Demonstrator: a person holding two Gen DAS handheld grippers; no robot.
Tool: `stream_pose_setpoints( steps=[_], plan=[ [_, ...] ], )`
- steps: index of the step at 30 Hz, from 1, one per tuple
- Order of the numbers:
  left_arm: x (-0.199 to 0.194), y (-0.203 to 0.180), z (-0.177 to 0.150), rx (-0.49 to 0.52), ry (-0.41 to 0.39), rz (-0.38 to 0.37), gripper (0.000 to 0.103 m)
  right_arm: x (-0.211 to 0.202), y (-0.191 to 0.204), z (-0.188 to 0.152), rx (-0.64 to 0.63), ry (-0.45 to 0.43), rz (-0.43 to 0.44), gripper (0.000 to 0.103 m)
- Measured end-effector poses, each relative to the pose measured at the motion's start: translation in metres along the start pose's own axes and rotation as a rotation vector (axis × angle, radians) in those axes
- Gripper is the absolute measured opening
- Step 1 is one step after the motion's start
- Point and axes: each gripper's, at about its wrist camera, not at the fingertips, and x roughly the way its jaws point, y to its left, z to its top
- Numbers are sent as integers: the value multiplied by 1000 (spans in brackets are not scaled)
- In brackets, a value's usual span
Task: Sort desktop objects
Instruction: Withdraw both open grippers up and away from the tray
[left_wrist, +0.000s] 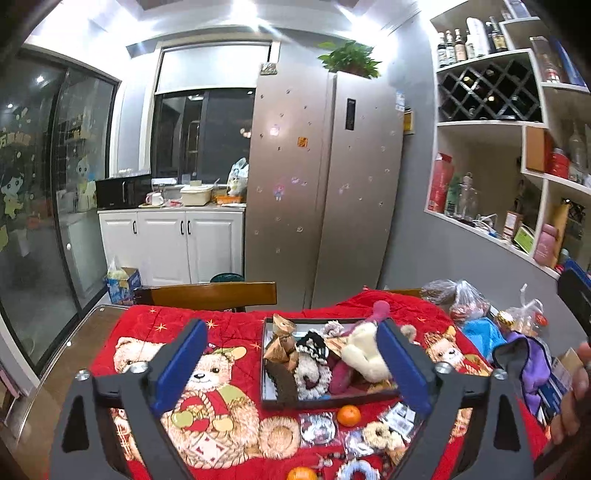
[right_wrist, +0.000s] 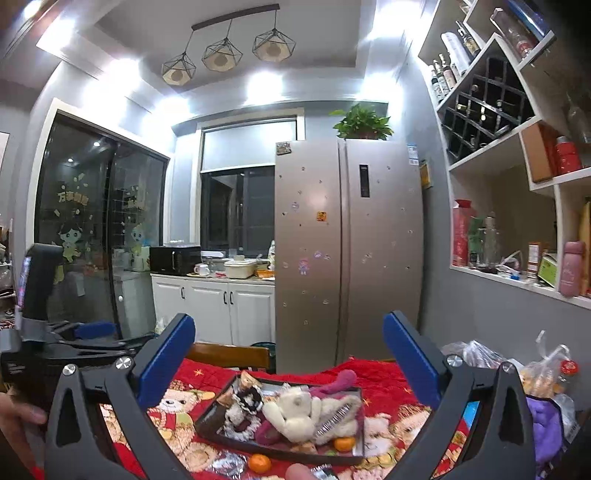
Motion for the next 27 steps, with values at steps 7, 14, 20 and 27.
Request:
stream_pose_setpoints(
  steps=[7, 14, 20, 27],
  plan=[
    [-18, -2, -37, -14, 25, -68, 102, -9, -3, -26, -2, 61, 4, 103],
    [-3, 1, -83, -9, 97, -75, 102, -7, -18, -62, 78, 108, 12, 103],
    [10, 24, -120, -84, 86, -134, 102, 9, -42, -100, 217, 190, 72, 103],
    [27, 34, -136, -60, 148, -42, 102, 41, -47, -147, 268, 367, 97, 103]
  ],
)
